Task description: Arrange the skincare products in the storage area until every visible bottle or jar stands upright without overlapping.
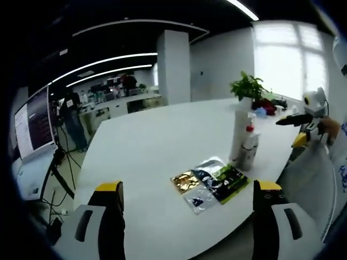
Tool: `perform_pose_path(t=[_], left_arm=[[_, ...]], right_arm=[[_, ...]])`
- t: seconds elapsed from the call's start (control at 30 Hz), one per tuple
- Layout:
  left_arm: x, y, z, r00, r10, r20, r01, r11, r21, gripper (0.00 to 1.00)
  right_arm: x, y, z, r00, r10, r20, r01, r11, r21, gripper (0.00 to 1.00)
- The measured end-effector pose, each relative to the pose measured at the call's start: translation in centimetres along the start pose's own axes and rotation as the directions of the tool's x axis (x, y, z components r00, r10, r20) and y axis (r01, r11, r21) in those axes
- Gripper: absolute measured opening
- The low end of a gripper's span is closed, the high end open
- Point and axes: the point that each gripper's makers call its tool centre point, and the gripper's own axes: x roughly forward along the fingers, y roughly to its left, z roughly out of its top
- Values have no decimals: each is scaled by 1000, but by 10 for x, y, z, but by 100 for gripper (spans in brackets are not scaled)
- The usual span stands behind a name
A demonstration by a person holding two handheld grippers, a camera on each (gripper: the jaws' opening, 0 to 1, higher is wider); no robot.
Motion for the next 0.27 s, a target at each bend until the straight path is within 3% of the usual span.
perform_pose_path(t=[0.27], left_arm=[[0,-1,-2,1000,-5,0,5,1000,-9,97]], right_arm=[[0,0,-1,1000,-1,-1,1,1000,2,99]])
